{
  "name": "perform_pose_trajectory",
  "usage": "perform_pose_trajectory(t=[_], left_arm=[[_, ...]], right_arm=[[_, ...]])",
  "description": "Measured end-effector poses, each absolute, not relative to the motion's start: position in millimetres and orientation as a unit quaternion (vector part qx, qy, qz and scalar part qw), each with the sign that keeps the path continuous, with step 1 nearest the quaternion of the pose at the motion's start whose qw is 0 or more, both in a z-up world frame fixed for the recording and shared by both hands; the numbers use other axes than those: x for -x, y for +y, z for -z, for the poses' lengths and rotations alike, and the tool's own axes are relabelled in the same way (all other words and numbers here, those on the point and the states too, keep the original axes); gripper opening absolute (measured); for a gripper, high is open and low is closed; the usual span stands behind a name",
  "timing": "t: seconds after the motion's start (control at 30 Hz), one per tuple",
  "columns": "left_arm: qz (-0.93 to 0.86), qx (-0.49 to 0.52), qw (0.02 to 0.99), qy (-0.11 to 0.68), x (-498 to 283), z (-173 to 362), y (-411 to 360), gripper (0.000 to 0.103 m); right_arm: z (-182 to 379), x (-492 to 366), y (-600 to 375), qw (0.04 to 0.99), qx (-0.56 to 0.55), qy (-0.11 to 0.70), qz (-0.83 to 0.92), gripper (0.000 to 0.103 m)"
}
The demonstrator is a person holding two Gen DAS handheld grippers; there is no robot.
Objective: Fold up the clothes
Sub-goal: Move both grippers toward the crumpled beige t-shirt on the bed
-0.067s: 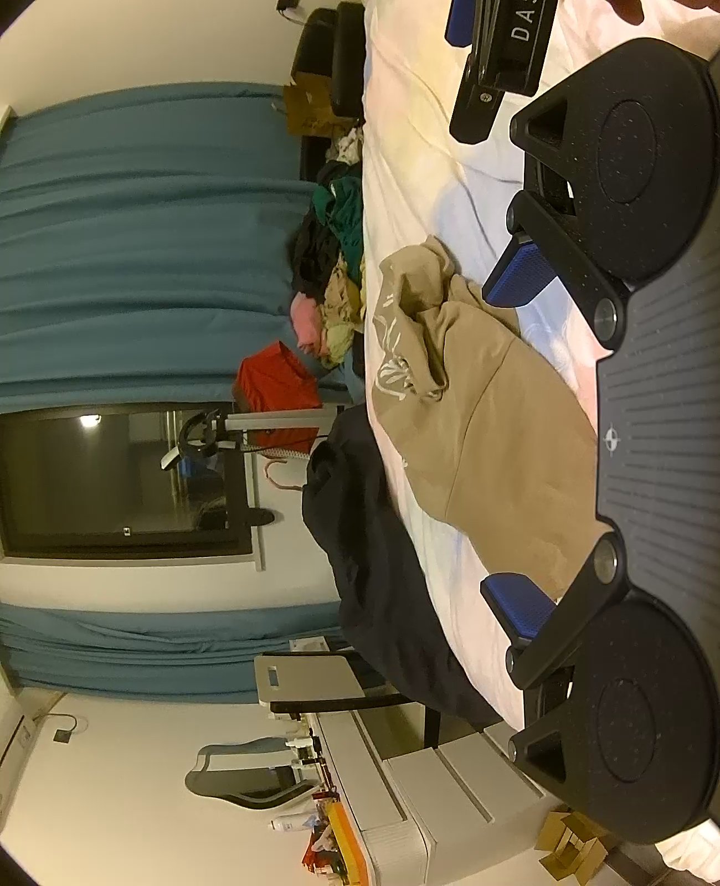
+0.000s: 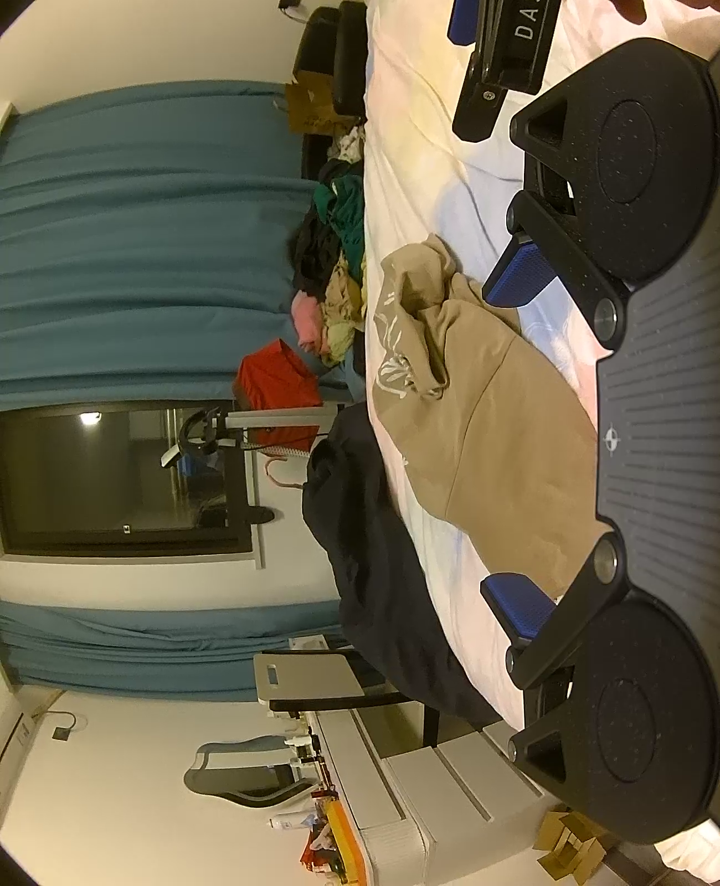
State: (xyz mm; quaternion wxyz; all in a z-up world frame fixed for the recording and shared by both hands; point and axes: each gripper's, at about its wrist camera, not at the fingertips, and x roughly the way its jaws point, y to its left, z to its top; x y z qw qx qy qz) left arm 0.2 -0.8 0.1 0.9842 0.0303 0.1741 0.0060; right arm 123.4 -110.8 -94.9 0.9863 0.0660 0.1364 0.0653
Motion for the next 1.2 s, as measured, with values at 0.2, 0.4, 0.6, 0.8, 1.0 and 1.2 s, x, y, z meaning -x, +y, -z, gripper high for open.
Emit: perform_pose_trajectory(t=[0.2,0.4,0.6,0.8,1.0,1.2], left_arm=[[-0.002,-0.038,0.985,0.169,2.9,1.3,-1.6,0.103],[-0.002,-0.04,0.985,0.166,3.7,-0.9,3.3,0.103],[-0.025,-0.034,0.986,0.164,4.2,-4.9,2.0,0.103],[-0.025,-0.033,0.984,0.171,-2.0,-1.7,2.6,0.103],[-0.008,-0.026,0.985,0.17,-7.5,1.0,3.5,0.103],[-0.006,-0.014,0.987,0.162,-7.6,5.2,7.5,0.103]], right_arm=[[95.1,-121.9,-110.5,0.987,-0.062,0.136,-0.063,0.101],[90.5,-121.0,-120.1,0.987,-0.067,0.131,-0.059,0.101],[90.6,-123.3,-116.2,0.988,-0.058,0.137,-0.05,0.101],[87.6,-125.3,-116.1,0.988,-0.062,0.133,-0.041,0.101],[79.7,-126.1,-114.7,0.994,-0.041,0.096,-0.022,0.101],[66.8,-122.3,-124.2,0.995,-0.034,0.091,0.026,0.101]])
